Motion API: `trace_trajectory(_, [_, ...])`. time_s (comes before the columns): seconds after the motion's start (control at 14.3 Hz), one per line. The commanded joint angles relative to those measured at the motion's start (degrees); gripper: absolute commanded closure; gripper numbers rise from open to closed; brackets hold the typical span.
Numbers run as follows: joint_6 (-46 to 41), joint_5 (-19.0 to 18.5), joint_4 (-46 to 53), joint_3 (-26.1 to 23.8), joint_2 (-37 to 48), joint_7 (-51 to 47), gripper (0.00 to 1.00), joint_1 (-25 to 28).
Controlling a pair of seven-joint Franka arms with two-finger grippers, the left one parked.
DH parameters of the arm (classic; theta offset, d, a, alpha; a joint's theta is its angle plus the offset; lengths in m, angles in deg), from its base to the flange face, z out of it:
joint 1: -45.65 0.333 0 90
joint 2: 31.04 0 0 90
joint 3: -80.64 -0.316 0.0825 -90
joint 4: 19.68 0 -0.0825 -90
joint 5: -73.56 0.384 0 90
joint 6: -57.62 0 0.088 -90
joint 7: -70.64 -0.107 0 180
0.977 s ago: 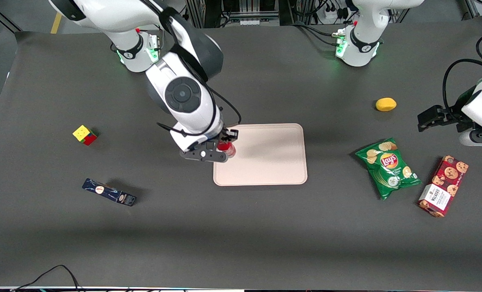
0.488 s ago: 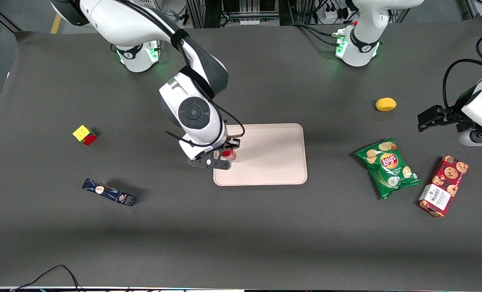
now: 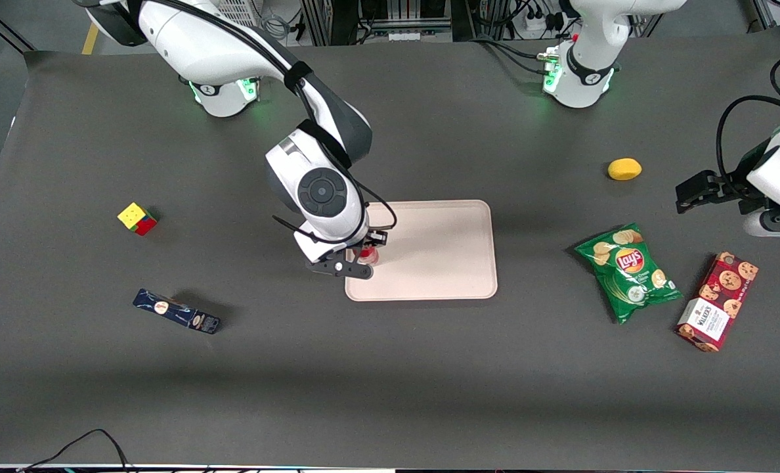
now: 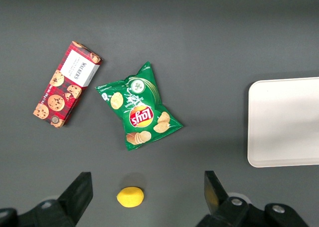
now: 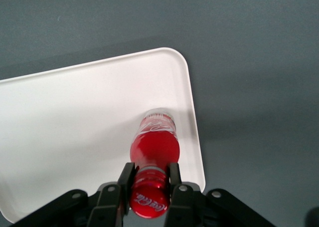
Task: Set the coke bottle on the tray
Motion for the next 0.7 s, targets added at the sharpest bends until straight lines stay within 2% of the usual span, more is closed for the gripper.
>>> trace_trajectory(0.0, [0.9, -1.2, 0.2, -0.2, 0.2, -2.1, 0.83, 0.4])
trace_trajectory(0.14, [1.6, -1.2, 0.1, -0.2, -0.3, -3.6, 0.37, 0.4])
trace_trajectory(0.21, [2.2, -1.6, 0.0, -0.2, -0.5, -3.9, 0.26, 0.4])
trace_trajectory(0.28, [3.0, -2.2, -0.7, -0.2, -0.5, -4.6, 0.09, 0.5])
trace_trajectory(0.35, [3.4, -2.3, -1.0, -0.2, -0.5, -5.3, 0.0, 0.5])
trace_trajectory(0.63, [3.0, -1.9, -0.9, -1.1, 2.1, -4.5, 0.0, -0.6])
